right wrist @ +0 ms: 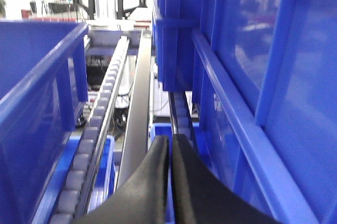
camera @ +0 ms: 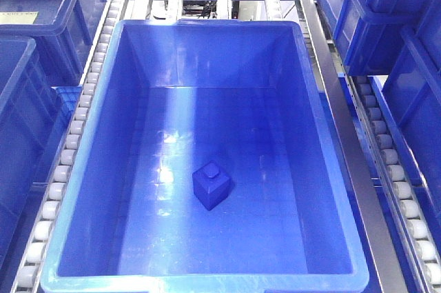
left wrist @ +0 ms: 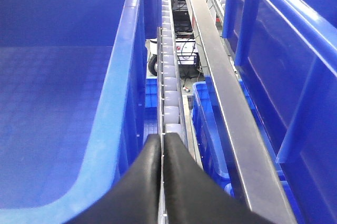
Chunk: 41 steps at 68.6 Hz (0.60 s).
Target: Pour parts from conveyor to right shelf
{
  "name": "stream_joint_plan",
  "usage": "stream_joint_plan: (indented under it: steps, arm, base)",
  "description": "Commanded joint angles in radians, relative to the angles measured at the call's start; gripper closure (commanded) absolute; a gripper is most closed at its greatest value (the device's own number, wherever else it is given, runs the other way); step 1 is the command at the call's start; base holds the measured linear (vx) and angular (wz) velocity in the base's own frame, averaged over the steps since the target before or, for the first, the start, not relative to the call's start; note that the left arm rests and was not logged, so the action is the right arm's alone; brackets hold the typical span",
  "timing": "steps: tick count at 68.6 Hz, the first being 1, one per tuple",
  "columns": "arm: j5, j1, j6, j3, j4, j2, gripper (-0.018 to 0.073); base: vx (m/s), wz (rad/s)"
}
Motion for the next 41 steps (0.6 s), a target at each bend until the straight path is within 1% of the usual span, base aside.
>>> stream_joint_plan:
  steps: [1,41]
  arm:
    - [-0.065,-0.005,-0.004,0.000,-0.006,-0.016,0.0569]
    - [-0.064,-0.005,-0.011,0.000,-0.006,-0.015,0.0569]
  base:
    - [0.00,0.00]
    - [0.00,0.00]
